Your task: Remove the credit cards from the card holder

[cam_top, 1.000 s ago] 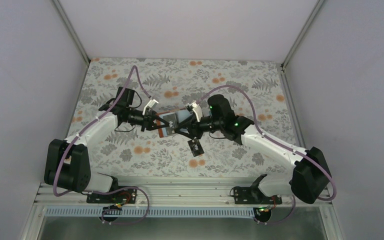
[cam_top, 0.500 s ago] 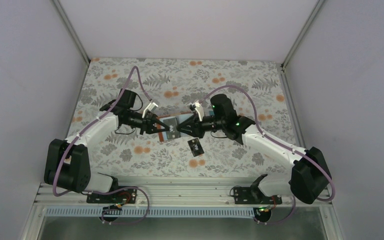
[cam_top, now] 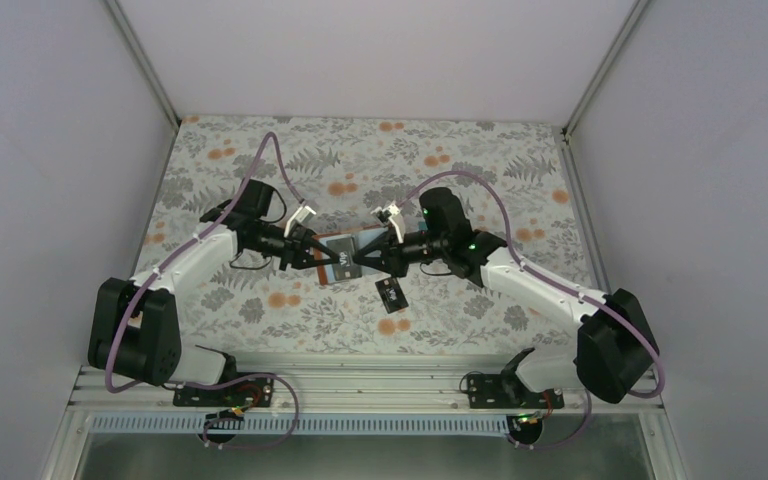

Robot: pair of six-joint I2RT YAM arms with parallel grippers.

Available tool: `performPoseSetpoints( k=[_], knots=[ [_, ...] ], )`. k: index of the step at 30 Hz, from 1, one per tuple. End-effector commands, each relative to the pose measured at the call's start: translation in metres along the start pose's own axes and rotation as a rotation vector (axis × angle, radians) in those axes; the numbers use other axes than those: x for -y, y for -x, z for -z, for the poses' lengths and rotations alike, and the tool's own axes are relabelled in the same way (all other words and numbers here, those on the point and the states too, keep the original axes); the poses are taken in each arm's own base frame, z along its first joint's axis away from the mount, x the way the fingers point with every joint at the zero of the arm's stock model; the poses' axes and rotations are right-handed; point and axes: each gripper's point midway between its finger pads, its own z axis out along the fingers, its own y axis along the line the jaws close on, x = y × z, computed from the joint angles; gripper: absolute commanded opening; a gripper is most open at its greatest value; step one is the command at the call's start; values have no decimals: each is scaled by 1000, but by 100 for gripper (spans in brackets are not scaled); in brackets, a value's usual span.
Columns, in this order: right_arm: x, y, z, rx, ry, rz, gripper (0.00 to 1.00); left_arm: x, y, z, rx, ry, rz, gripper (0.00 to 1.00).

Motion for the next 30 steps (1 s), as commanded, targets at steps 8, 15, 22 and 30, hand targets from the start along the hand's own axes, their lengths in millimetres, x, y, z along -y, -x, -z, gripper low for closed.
performPoseSetpoints(
  k=[8, 15, 22, 30],
  knots=[
    [0, 16, 15, 83, -20, 26, 4, 14, 13, 1, 31, -53, -88, 25],
    [-13, 26, 28, 120, 13, 64, 4, 16, 11, 1, 36, -65, -90, 26],
    [-12, 24, 19, 100, 67, 48, 4, 17, 12, 1, 37, -68, -96, 10],
    [-10, 14, 20, 87, 55, 73, 26, 21, 13, 2, 43, -85, -99, 2]
  ],
)
